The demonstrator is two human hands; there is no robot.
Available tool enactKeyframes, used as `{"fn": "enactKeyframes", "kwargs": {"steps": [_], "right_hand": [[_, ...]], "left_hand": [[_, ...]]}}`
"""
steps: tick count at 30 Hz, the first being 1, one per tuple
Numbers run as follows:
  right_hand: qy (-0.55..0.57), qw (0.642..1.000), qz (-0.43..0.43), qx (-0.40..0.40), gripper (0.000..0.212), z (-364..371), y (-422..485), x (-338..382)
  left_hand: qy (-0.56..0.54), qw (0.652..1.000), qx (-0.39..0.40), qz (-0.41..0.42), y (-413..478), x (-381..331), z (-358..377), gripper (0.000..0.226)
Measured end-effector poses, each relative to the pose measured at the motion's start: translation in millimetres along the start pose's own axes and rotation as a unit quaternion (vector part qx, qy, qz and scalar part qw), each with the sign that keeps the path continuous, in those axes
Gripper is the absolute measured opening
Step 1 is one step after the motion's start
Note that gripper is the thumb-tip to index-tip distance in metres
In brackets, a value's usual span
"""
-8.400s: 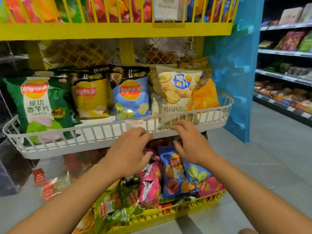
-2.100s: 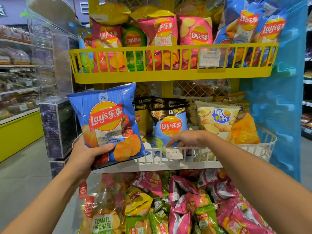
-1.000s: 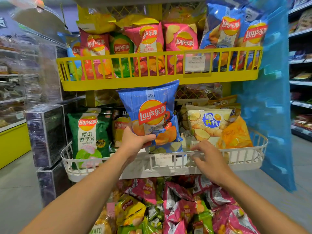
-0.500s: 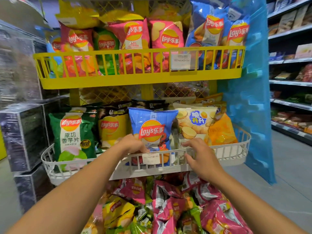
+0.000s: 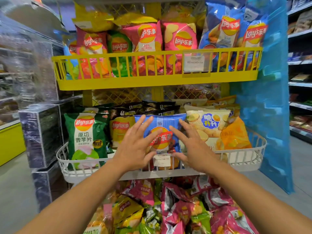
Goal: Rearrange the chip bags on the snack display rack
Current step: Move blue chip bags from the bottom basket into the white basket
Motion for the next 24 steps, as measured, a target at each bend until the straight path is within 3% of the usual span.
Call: {"fn": "enactKeyframes", "kwargs": {"steps": [6,13,18,24], "right_hand": [[-0.077,0.996,0.004,0.05,0.092,17,23,-3],[-0.035,0.998,0.029,0.044,0.093,19,30,-16],[-0.045,0.996,0.043,0.067,0.095,23,31,-20],[-0.069,0.997,0.012,0.032,0.095,20,30,-12]], "left_hand": [[-0.052,0.965,0.233,-0.109,11,20,37,0.09],[-0.03,0.952,0.279,-0.122,23,16,45,0.097],[0.062,0.955,0.272,-0.096,24,13,41,0.098],[0.093,0.959,0.24,-0.117,21,11,36,0.103]]}}
Point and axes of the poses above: each hand's wrist, its own y-axis towards the middle knuckle, its own z-axis out of the palm, x = y × z, the point moved 7 cm from there along y, towards the middle knuckle, and after that the axes turned 9 degrees about -z, right-handed, at the moved point
